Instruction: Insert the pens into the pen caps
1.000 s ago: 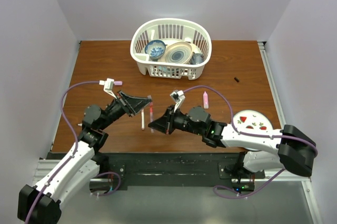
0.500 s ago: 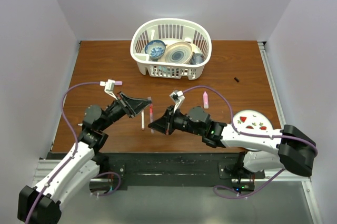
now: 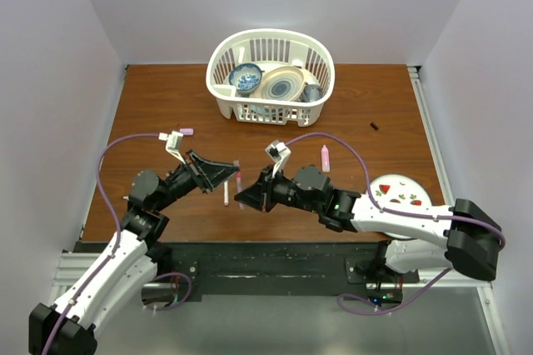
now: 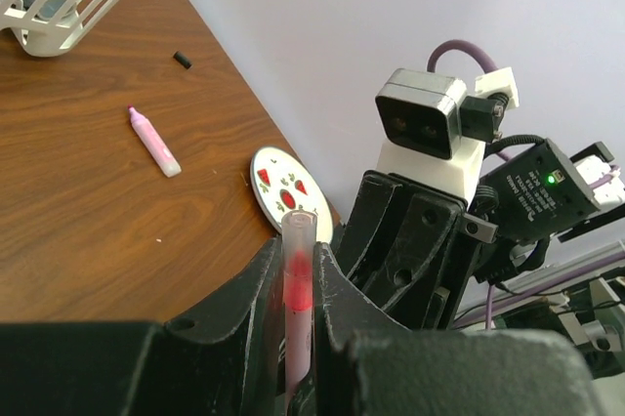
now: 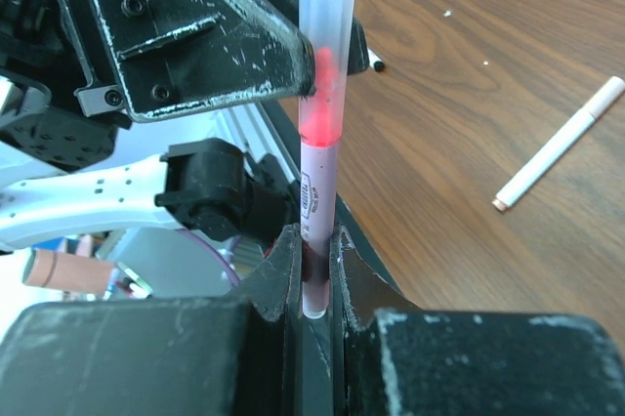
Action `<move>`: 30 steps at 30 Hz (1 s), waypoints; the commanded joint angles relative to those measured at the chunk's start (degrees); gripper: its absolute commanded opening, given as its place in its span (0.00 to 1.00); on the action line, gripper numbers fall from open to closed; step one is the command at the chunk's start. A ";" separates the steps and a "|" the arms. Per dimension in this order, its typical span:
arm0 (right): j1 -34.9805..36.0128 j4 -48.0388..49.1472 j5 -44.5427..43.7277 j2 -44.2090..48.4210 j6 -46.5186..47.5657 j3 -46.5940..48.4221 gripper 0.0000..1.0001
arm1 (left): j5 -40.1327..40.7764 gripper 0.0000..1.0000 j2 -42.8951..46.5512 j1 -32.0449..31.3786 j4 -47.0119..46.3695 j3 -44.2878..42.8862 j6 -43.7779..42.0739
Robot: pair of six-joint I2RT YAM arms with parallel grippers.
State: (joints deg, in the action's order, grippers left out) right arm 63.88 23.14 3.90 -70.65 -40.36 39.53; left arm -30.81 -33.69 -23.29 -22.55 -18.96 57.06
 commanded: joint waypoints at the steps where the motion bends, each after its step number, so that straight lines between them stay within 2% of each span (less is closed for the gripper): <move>1: 0.02 -0.81 -3.81 2.80 3.62 5.47 0.00 | -4.79 0.00 1.87 -0.27 2.59 1.03 -2.65; 16: -2.26 -4.94 -11.11 0.78 8.80 16.63 0.00 | -5.76 0.00 6.00 -0.53 -1.80 9.11 2.27; 20: -4.81 -4.94 -9.53 -1.06 9.25 20.31 0.00 | -5.75 0.00 8.02 -0.97 -3.20 11.58 3.85; 25: -7.80 -4.85 -7.33 -3.26 10.47 24.19 0.00 | -5.93 0.00 9.61 -1.32 -0.04 13.59 3.15; 30: -9.12 -4.33 -4.08 -7.30 12.23 29.20 0.00 | -7.42 0.00 9.35 -1.85 -4.95 17.02 5.26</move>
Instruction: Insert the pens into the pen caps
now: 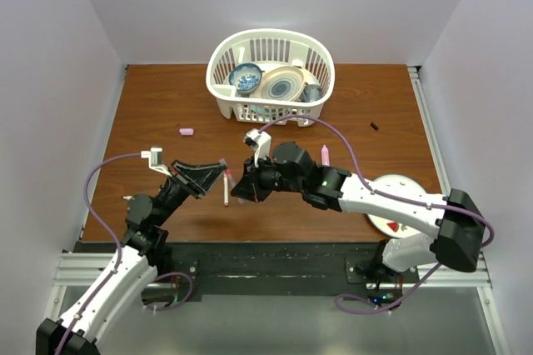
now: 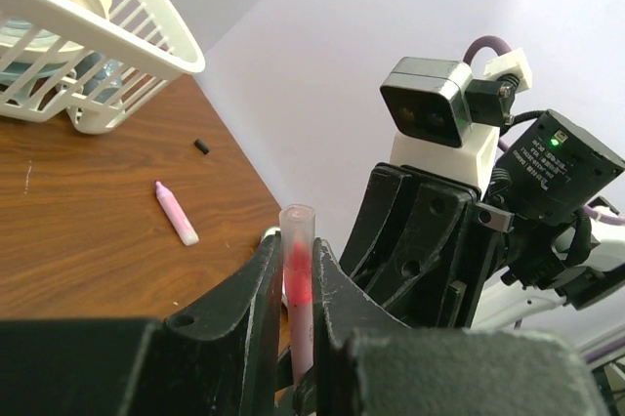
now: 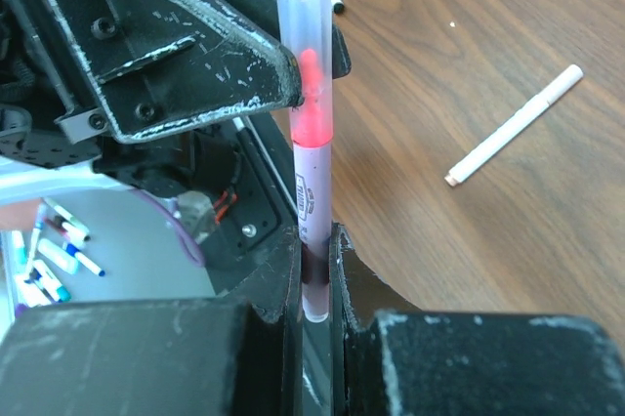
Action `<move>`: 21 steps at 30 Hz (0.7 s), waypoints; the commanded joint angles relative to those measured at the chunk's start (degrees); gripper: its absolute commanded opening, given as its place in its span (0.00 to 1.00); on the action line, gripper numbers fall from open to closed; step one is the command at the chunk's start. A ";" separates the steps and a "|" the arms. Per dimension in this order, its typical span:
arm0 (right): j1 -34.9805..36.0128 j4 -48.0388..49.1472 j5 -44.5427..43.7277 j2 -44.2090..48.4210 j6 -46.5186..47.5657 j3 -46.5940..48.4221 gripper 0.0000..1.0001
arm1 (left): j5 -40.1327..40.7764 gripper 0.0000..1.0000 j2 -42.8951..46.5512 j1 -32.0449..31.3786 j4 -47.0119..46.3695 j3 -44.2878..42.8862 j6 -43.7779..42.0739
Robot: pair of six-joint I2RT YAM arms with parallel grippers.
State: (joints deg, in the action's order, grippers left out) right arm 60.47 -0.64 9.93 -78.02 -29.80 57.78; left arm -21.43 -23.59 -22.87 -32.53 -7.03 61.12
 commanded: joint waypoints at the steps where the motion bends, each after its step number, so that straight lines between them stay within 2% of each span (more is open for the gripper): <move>1: -5.89 19.89 -10.11 -0.38 2.11 11.30 0.00 | -16.89 0.00 -0.84 -2.35 4.76 5.44 1.37; 9: -7.47 24.37 -6.94 -3.72 4.75 13.32 0.00 | -17.68 0.00 -1.28 -3.49 3.88 5.97 0.49; 13: -8.35 24.11 -9.40 -4.33 4.84 14.29 0.00 | -17.33 0.00 -1.54 -3.93 3.80 7.02 0.22; 18: -9.57 23.76 -8.97 -5.65 3.70 17.54 0.00 | -18.65 0.00 -4.00 -4.28 7.38 6.15 -5.48; 21: -10.02 23.06 -7.65 -6.88 5.01 20.70 0.00 | -18.82 0.00 -4.35 -4.28 4.43 6.85 -4.27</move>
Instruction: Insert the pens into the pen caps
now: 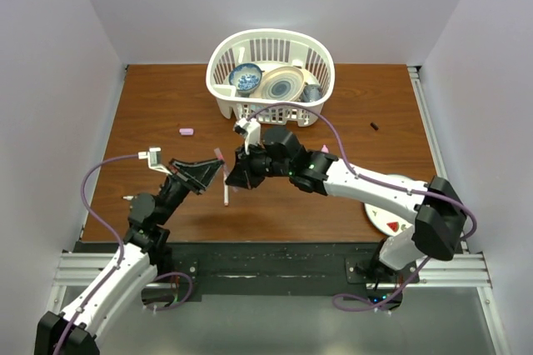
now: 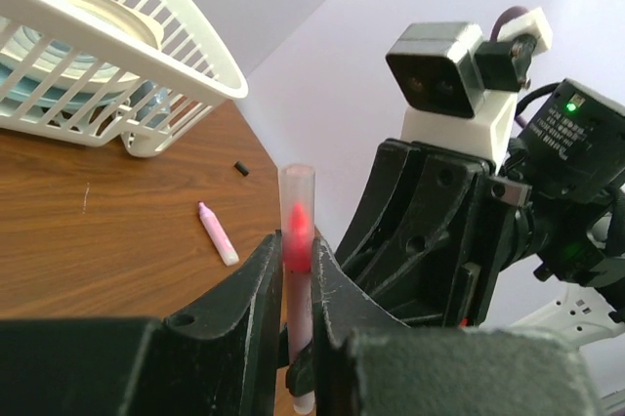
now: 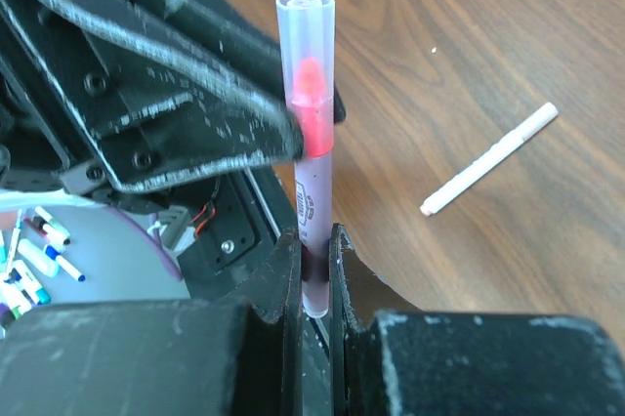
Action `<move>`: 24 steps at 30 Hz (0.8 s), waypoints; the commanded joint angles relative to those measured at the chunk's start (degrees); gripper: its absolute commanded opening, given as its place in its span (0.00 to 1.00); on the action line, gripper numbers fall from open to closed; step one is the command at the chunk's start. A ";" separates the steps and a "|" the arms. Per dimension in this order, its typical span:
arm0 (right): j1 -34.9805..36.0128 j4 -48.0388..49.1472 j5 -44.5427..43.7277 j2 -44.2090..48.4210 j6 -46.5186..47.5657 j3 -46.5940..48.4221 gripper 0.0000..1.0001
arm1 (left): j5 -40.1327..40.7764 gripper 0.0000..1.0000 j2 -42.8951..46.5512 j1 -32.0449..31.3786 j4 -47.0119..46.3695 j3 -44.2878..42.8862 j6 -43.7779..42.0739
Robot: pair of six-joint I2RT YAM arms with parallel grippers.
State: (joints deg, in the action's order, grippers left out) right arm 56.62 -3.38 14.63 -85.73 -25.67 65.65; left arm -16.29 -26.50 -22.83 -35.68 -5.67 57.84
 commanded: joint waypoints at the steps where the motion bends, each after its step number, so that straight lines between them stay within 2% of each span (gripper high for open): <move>1: -6.26 23.27 -11.48 0.22 1.41 14.23 0.00 | -23.87 0.00 -1.19 -4.42 6.86 5.67 -0.37; 4: -6.08 19.39 -4.64 -2.42 3.52 17.67 0.00 | -23.34 0.00 -1.62 -4.33 7.64 3.49 -0.01; 9: -4.15 22.27 -2.24 0.47 3.09 5.83 0.00 | -24.13 0.00 -5.66 -4.33 8.43 -6.43 -0.01; 10: -3.98 23.75 -2.41 1.09 2.39 3.89 0.00 | -24.57 0.03 -7.41 -4.33 8.70 -7.67 -0.27; 11: -3.89 24.12 -2.59 2.05 2.12 0.48 0.00 | -25.01 0.09 -8.21 -4.33 9.74 -8.73 -0.89; 12: -3.80 24.38 -3.11 3.80 1.94 -0.95 0.00 | -25.19 0.23 -8.82 -4.33 10.45 -10.57 -1.24; 13: -3.97 24.03 -3.47 4.86 2.20 -2.09 0.00 | -25.28 0.29 -9.70 -4.33 11.15 -11.37 -2.37; 14: -3.89 23.25 -3.99 5.83 2.55 -4.10 0.00 | -24.76 0.39 -9.97 -4.33 12.99 -12.07 -2.99; 16: -3.89 19.49 -5.92 8.73 3.60 -5.61 0.00 | -23.88 0.49 -9.80 -4.33 14.49 -14.10 -4.05; 17: -3.89 18.42 -6.54 9.79 3.52 -7.62 0.00 | -23.09 0.68 -9.62 -4.33 16.24 -14.71 -5.10; 18: -3.89 17.10 -7.33 10.75 3.35 -8.68 0.00 | -20.91 0.81 -9.19 -4.33 17.39 -16.02 -5.46; 20: -3.89 12.18 -9.44 13.56 2.73 -12.10 0.00 | -17.83 1.00 -8.83 -4.33 20.72 -17.79 -6.16; 24: -3.97 5.15 -14.01 19.80 -0.60 -18.52 0.00 | -13.95 1.00 -10.41 -4.33 28.63 -22.96 -8.79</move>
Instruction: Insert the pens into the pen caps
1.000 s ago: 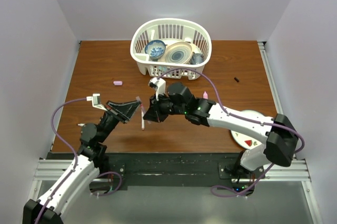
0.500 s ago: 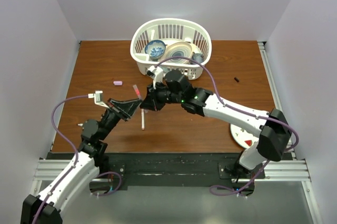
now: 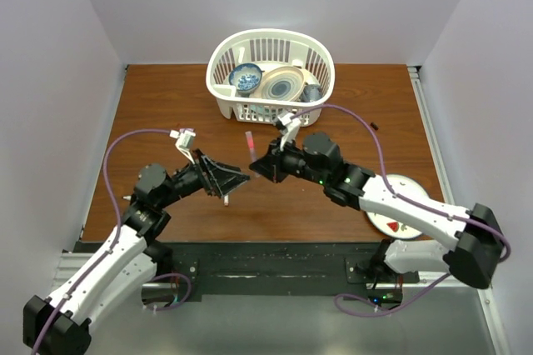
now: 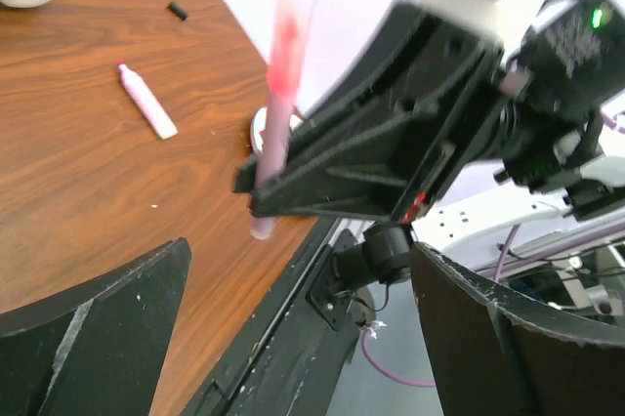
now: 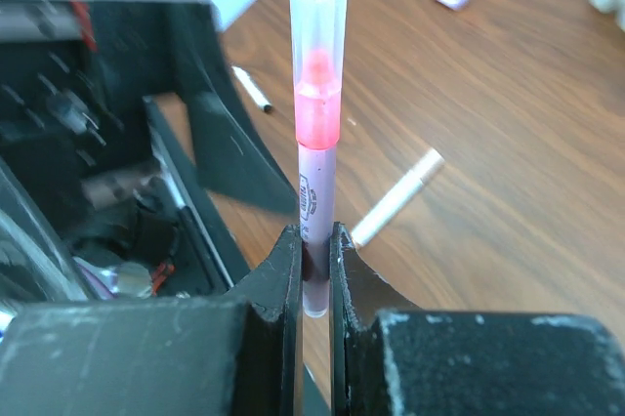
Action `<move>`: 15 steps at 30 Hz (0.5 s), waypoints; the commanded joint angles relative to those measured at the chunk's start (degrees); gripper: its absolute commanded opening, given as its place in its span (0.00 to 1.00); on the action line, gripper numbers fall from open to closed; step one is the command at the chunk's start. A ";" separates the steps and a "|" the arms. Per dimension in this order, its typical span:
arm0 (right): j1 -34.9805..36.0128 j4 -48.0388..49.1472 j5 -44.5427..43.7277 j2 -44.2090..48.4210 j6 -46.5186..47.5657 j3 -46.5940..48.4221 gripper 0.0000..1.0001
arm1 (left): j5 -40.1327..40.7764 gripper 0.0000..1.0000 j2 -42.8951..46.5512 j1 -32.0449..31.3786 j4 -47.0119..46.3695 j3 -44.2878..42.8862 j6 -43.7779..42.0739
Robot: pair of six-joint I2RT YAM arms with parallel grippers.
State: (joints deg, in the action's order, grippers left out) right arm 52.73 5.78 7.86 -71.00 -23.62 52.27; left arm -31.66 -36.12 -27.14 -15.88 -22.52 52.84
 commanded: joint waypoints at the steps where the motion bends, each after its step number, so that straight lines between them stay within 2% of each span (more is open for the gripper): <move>1: -0.08 -5.33 -7.76 7.43 -4.93 -7.68 0.00 | 3.43 1.00 -1.49 -0.02 11.37 -6.82 -4.49; 4: -0.08 -9.27 -13.12 9.83 -7.93 -10.51 0.00 | 14.23 1.00 -2.02 -0.02 21.48 -8.41 -3.27; 5: -0.08 -10.51 -16.61 10.09 -8.28 -10.70 0.00 | 20.26 1.00 -2.20 -0.02 25.59 -8.85 -3.01; 9: -0.26 -15.70 -21.20 7.12 -10.83 -10.79 0.00 | 34.70 1.00 -5.87 0.07 36.16 -14.54 -3.09; 12: -0.43 -16.68 -24.28 2.12 -12.16 -11.31 0.00 | 42.27 0.99 -11.92 0.24 43.10 -18.85 -5.64; 15: -1.22 -17.29 -24.21 -4.46 -12.94 -9.65 0.00 | 46.16 0.99 -18.61 2.43 50.58 -22.72 -4.76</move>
State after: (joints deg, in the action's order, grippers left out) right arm 52.25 -8.93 -11.46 -68.86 -33.87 41.50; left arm 2.42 -48.01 -26.63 22.09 -39.13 49.80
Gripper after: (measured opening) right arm 0.085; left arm 0.994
